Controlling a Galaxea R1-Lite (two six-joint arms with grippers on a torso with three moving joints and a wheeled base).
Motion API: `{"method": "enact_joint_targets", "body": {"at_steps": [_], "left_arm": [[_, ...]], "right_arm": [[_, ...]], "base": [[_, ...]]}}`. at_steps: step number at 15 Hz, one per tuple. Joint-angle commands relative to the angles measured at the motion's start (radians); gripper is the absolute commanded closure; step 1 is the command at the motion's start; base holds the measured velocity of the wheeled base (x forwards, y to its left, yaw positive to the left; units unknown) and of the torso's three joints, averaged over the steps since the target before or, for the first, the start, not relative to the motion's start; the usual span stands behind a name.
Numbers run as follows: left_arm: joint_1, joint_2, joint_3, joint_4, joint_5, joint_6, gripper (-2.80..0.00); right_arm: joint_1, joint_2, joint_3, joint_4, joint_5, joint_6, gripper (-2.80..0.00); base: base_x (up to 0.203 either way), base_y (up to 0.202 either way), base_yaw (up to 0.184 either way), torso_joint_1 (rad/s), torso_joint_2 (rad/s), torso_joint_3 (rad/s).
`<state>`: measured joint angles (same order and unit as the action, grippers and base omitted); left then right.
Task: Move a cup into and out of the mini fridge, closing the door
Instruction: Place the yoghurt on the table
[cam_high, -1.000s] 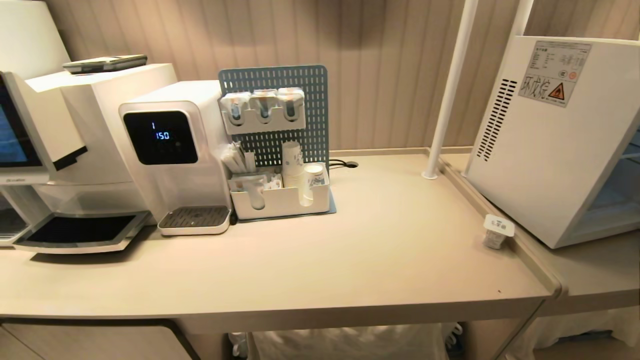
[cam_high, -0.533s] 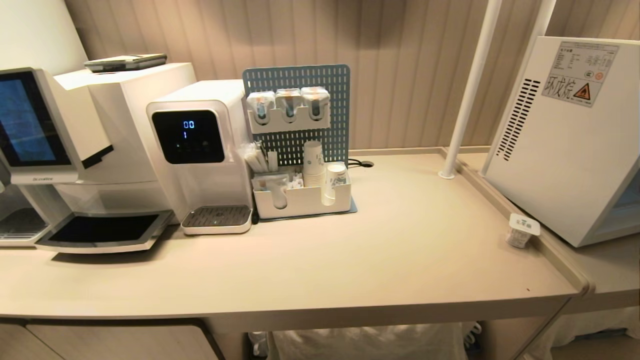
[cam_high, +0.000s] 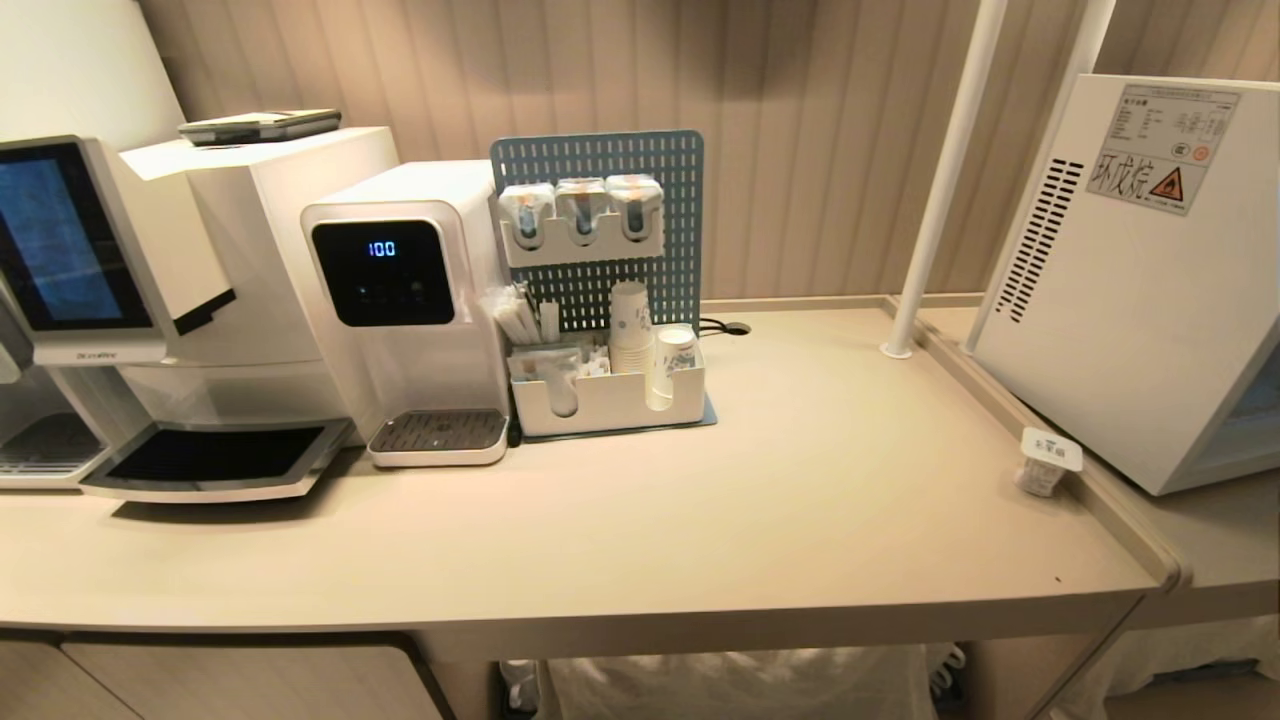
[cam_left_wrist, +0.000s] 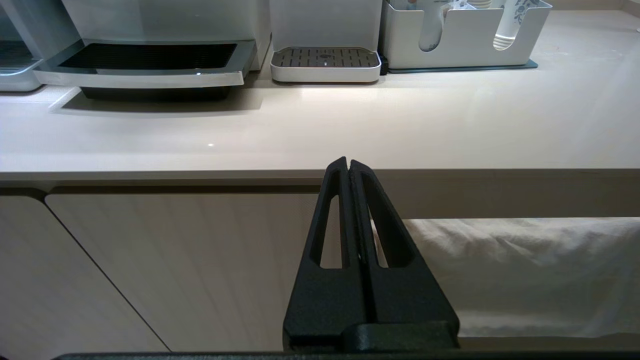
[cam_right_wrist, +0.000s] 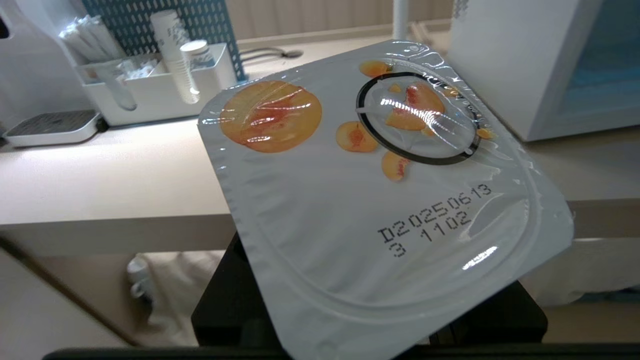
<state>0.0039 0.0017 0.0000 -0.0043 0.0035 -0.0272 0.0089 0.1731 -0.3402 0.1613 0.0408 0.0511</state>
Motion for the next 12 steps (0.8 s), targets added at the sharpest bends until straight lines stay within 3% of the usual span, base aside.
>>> {"method": "enact_joint_targets", "body": {"at_steps": [1,4,6,10,12], "left_arm": [[0.001,0.000,0.002,0.000,0.000,0.000,0.00],[0.001,0.000,0.002,0.000,0.001,0.000,0.00],[0.001,0.000,0.002,0.000,0.001,0.000,0.00],[0.001,0.000,0.002,0.000,0.001,-0.002,0.00],[0.001,0.000,0.002,0.000,0.001,-0.002,0.00]], "right_arm": [[0.006,0.304,-0.137,0.036,0.017,0.027,0.00],[0.012,0.593,-0.174,0.005,0.058,0.012,0.00],[0.015,0.744,-0.128,-0.124,0.083,-0.011,0.00],[0.016,1.135,-0.070,-0.581,0.090,-0.010,0.00],[0.018,1.358,-0.059,-0.839,0.049,0.006,0.00]], "base": [[0.000,0.000,0.000,0.000,0.00,0.000],[0.000,0.000,0.000,0.000,0.00,0.000],[0.000,0.000,0.000,0.000,0.00,0.000],[0.000,0.000,0.000,0.000,0.00,0.000],[0.000,0.000,0.000,0.000,0.00,0.000]]}}
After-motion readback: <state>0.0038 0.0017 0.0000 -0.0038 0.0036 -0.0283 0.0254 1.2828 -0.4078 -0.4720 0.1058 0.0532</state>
